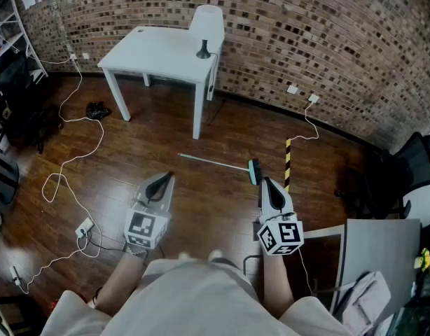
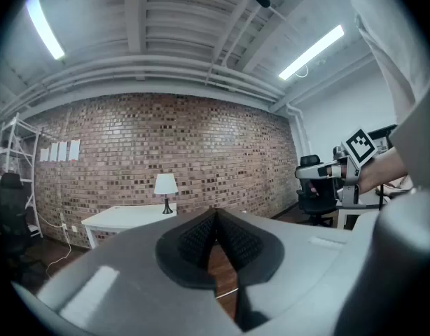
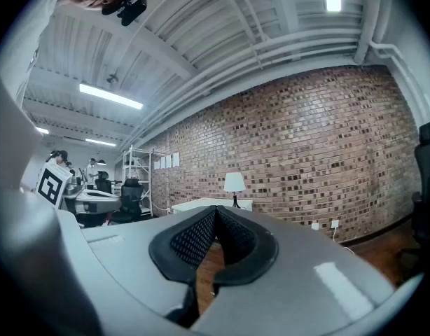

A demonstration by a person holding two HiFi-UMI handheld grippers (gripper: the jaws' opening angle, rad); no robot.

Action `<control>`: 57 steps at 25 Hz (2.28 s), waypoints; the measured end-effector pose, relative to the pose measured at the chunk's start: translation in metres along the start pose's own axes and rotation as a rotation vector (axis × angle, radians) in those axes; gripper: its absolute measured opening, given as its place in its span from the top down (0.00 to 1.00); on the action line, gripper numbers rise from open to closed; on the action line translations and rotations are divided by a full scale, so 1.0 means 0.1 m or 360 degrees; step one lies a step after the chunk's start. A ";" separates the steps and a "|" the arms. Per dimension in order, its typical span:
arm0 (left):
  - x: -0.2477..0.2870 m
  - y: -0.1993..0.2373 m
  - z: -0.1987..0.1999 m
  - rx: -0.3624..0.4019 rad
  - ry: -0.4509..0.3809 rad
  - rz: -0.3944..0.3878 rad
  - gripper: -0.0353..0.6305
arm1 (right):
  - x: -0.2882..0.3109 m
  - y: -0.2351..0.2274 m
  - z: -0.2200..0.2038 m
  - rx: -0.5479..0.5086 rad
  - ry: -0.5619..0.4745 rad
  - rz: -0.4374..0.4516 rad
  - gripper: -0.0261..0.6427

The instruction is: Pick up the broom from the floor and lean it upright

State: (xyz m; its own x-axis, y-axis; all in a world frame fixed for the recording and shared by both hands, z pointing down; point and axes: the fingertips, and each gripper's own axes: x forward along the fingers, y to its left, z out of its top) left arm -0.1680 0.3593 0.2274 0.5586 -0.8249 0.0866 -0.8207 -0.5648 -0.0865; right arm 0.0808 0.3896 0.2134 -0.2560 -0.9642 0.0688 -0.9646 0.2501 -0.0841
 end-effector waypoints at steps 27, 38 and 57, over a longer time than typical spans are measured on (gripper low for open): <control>1.12 0.66 -0.26 0.0017 0.0054 0.0061 0.95 | 1.14 -0.61 -0.31 0.0063 0.0049 -0.0028 0.94; 2.69 0.82 -0.03 0.0053 0.0043 0.0138 0.95 | 2.43 -1.56 0.01 -0.0001 0.0070 0.0132 0.94; 4.06 1.17 0.00 0.0077 0.0098 0.0185 0.95 | 3.73 -2.45 0.12 -0.0009 0.0079 0.0190 0.94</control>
State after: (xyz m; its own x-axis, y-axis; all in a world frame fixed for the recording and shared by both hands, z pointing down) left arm -0.0367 -0.0417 0.2521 0.4504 -0.8828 0.1336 -0.8719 -0.4671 -0.1471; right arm 0.2228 -0.0326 0.2482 -0.3719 -0.9220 0.1078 -0.9273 0.3636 -0.0889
